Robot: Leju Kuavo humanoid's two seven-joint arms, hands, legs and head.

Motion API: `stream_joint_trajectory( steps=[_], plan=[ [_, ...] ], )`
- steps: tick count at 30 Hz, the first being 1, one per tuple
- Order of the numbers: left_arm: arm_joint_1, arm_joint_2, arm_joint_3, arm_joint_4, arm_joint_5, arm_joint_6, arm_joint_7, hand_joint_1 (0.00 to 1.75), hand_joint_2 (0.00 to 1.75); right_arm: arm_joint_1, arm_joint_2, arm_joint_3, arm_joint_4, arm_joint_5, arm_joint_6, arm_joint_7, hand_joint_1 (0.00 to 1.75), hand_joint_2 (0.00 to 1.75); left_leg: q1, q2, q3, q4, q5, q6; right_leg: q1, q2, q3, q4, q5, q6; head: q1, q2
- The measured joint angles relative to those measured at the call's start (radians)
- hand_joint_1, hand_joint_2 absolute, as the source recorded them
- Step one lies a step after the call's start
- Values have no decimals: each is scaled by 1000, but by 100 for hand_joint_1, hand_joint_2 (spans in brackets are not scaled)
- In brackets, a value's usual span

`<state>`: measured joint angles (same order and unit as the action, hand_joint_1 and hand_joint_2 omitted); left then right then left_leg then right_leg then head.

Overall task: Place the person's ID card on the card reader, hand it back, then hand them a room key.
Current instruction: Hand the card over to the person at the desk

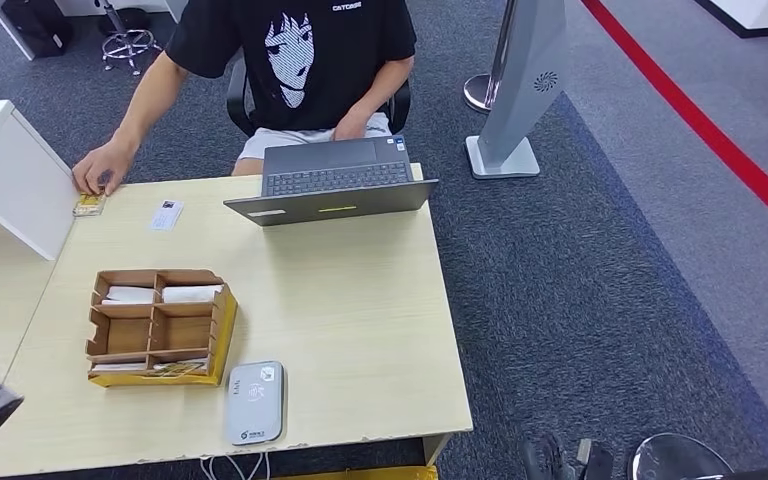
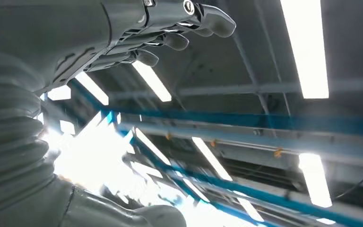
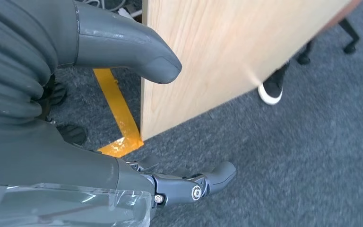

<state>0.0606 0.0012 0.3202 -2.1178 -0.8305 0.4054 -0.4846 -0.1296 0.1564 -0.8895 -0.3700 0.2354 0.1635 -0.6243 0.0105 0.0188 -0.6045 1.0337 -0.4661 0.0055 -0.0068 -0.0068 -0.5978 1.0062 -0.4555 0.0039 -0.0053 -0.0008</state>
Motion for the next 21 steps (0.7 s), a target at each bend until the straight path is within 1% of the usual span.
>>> stream_joint_trajectory(
  steps=[1, 2, 4, 6, 8, 10, 13, 16, 19, 21],
  plan=[
    [27, -30, 32, -24, 115, -30, -55, 0, 175, 6, -2, -12, -2, -3, 6, -1, 0, 175, 0, 0, 0, 0, -1, 1, 0, 0, 0, 0, -1, 1, 0, 0],
    [50, -63, 70, -43, 235, -80, -108, 0, 175, 13, -4, -25, -4, -6, 11, -2, 0, 175, 0, 0, 0, 0, -2, 1, 0, -1, 0, 0, -2, 1, 0, 0],
    [84, -138, 152, -65, 436, -200, -179, 0, 175, 25, -7, -52, -8, -10, 18, -4, 0, 175, -1, -1, 0, 0, -3, 2, -1, -2, 1, -1, -3, 3, 0, 0],
    [107, -203, 225, -73, 556, -289, -205, 0, 175, 36, -8, -77, -11, -14, 22, -5, 0, 175, -1, -2, 0, 0, -3, 3, -1, -3, 1, -1, -3, 3, 0, 0],
    [128, -245, 274, -74, 626, -334, -206, 0, 175, 45, -10, -97, -13, -18, 25, -4, 0, 175, -1, -2, 0, 0, -3, 3, -1, -2, 1, -1, -3, 3, 0, 0],
    [156, -276, 303, -71, 716, -378, -198, 0, 175, 51, -10, -119, -14, -24, 26, 4, 0, 175, -1, -1, 0, 0, -3, 3, -1, -2, 2, -1, -3, 3, 0, 0],
    [193, -305, 333, -53, 818, -429, -197, 0, 175, 57, -10, -149, -16, -26, 26, 13, 0, 175, -1, -1, 1, 0, -3, 3, -1, -2, 2, -1, -3, 3, 0, 0],
    [213, -324, 356, -35, 839, -441, -202, 0, 175, 60, -10, -170, -18, -26, 26, 17, 0, 175, 0, -2, 1, 0, -3, 3, -1, -2, 2, -1, -3, 3, 0, 0],
    [218, -332, 370, -27, 844, -446, -201, 0, 175, 61, -10, -181, -19, -26, 24, 19, 0, 175, 0, -2, 1, 0, -3, 2, 0, -2, 2, -1, -3, 3, 0, 0],
    [220, -335, 376, -23, 858, -458, -196, 0, 87, 60, -10, -188, -20, -26, 20, 24, 0, 175, 0, -2, 1, 0, -3, 2, 0, -2, 2, -1, -3, 3, 0, 0]
  ],
)
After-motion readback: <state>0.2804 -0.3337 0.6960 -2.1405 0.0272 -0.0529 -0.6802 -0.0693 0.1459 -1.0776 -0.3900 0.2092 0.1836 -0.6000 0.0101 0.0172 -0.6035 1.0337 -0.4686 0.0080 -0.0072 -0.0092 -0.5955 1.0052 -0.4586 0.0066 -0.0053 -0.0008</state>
